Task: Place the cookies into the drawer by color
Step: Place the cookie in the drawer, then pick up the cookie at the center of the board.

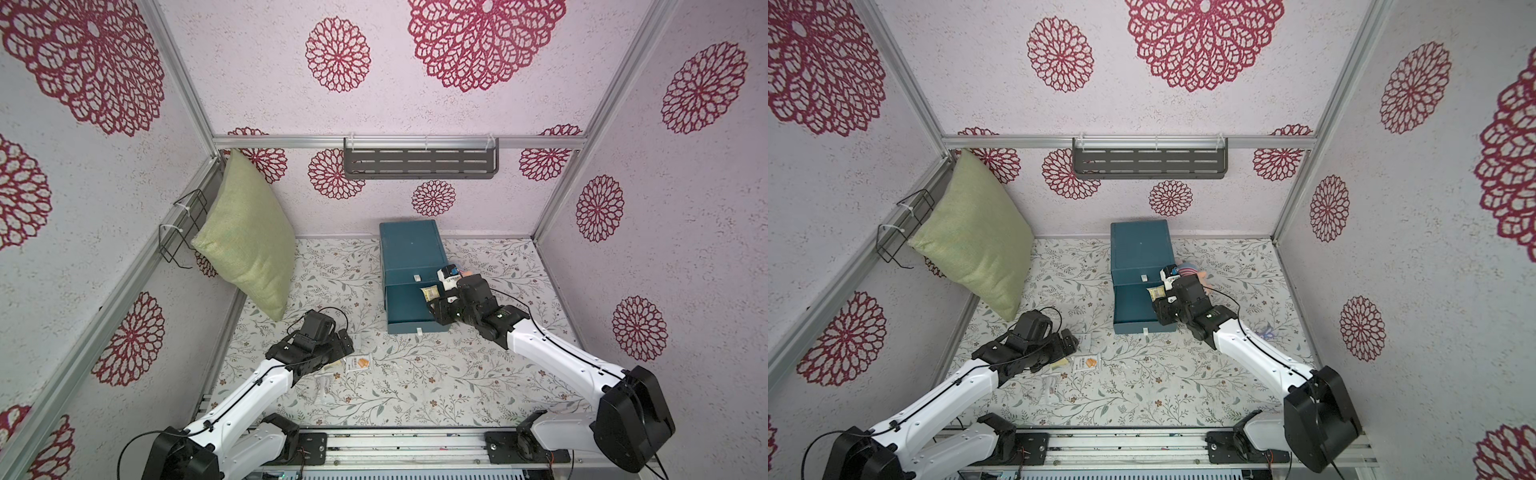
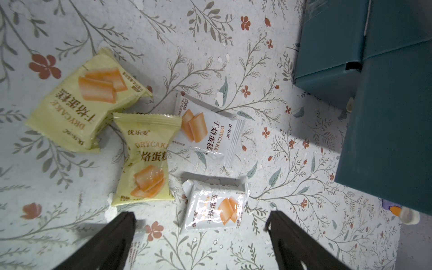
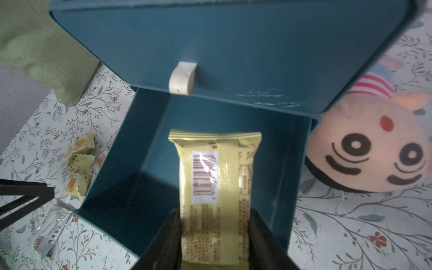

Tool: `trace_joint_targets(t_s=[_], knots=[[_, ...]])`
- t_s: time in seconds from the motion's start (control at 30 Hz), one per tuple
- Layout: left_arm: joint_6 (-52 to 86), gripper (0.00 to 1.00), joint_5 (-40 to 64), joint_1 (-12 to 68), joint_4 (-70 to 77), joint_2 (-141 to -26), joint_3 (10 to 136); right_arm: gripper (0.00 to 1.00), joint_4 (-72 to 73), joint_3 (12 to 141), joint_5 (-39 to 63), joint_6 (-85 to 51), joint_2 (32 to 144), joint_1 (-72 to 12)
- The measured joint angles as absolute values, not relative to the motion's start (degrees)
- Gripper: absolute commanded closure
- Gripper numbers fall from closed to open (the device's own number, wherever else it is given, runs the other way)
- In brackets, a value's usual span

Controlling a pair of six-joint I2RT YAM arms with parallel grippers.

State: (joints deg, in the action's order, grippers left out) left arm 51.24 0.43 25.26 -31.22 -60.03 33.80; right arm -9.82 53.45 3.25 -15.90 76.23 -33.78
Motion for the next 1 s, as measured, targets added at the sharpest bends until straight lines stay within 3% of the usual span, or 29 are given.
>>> trace_joint_targets(t_s=[0.03, 0.1, 0.37, 0.67, 1.0], knots=[[51.29, 0.08, 0.3, 25.39, -31.22, -60.4, 33.8, 0.29, -9.8, 53.69, 3.4, -15.73, 76.49, -33.67], [51.37, 0.11, 0.01, 25.76, -31.22, -61.28, 33.8, 0.23, -9.8, 53.84, 3.53, -15.05, 76.64, -33.47], [51.72, 0.12, -2.46, 26.76, -31.81, -63.77, 33.91, 0.18, -10.92, 53.82, 3.86, -14.52, 74.65, -33.08], [50.85, 0.14, -9.58, 26.74, -33.74, -71.9, 36.4, 0.13, -11.4, 48.29, 5.17, -15.09, 62.48, -32.97], [49.82, 0.35, -11.11, 26.46, -32.08, -79.96, 38.57, 0.01, -13.65, 41.52, 7.09, -16.58, 54.5, -32.86]])
